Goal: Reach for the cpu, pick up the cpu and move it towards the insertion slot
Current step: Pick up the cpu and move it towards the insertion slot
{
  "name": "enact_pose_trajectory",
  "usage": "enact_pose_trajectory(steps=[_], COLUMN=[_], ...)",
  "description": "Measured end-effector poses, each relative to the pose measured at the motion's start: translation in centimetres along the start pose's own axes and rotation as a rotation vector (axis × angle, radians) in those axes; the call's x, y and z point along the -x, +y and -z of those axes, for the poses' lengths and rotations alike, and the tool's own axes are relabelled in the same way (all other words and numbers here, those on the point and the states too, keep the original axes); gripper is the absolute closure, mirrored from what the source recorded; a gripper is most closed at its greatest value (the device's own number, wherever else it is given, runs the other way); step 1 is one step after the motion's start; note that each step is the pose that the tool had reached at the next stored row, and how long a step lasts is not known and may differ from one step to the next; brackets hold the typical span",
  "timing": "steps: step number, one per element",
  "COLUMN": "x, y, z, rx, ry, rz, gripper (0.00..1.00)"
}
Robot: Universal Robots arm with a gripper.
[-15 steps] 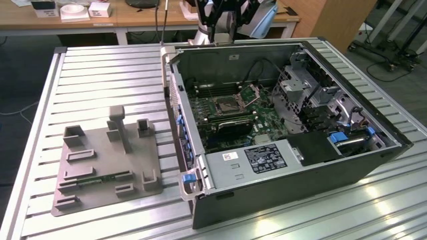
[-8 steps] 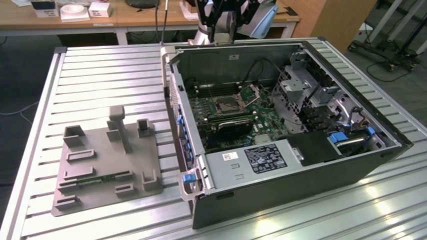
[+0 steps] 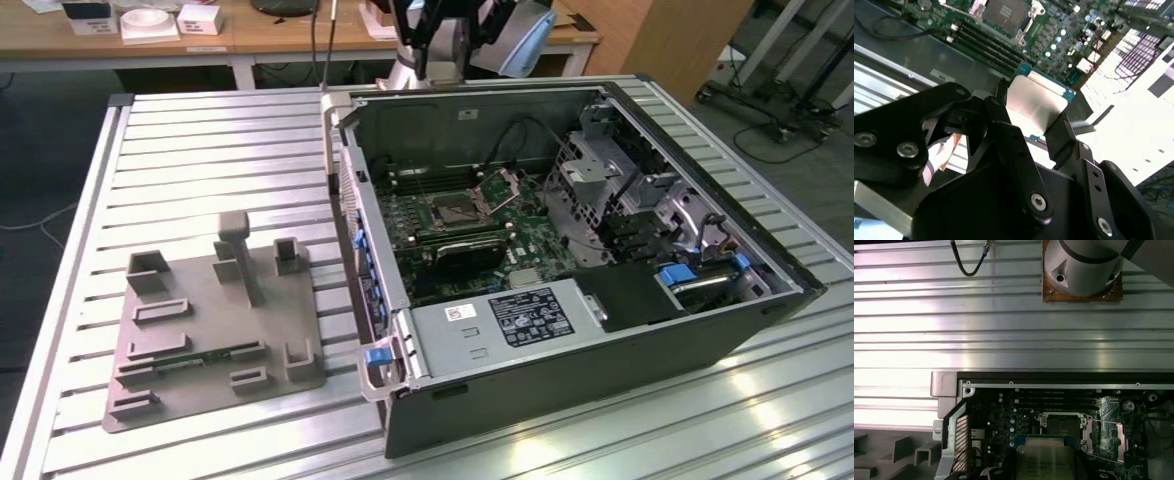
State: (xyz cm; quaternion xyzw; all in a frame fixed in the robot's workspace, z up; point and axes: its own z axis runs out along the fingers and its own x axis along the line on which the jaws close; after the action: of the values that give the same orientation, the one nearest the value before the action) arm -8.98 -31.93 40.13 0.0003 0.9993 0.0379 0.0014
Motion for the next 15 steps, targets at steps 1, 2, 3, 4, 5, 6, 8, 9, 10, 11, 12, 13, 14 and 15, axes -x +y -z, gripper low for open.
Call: enact_pose_trajectory(steps=[1, 2, 3, 4, 5, 6, 8, 9, 10, 11, 12, 13, 14, 15], x=[0.2, 0.45, 0.81, 1.22, 1.61, 2.02, 2.8, 3.1, 3.3, 3.34, 3.34, 3.34, 3.35, 3.34], y=[0.16, 0.25, 0.3, 0.34, 0.37, 0.38, 0.39, 0.39, 0.39, 0.38, 0.38, 0.38, 0.38, 0.37], z=[-0.02, -0.05, -0.06, -0.08, -0.1, -0.13, -0.19, -0.22, -0.25, -0.28, -0.28, -0.29, -0.34, -0.39], rx=[0.0, 0.0, 0.0, 0.0001, 0.0, 0.0, 0.0, -0.0001, 0.0, 0.0001, 0.0, 0.0, 0.0, 0.0], ry=[0.0001, 0.0, 0.0001, -0.0001, 0.0, 0.0, 0.0, 0.0001, 0.0, -0.0001, 0.0, 0.0, 0.0, 0.0], rz=[0.0, 0.0, 0.0, 0.0, 0.0, 0.0, 0.0, 0.0, 0.0, 0.0, 0.0, 0.0, 0.0, 0.0], gripper=[0.46, 0.46, 0.46, 0.46, 0.46, 0.46, 0.46, 0.46, 0.46, 0.46, 0.46, 0.46, 0.46, 0.46])
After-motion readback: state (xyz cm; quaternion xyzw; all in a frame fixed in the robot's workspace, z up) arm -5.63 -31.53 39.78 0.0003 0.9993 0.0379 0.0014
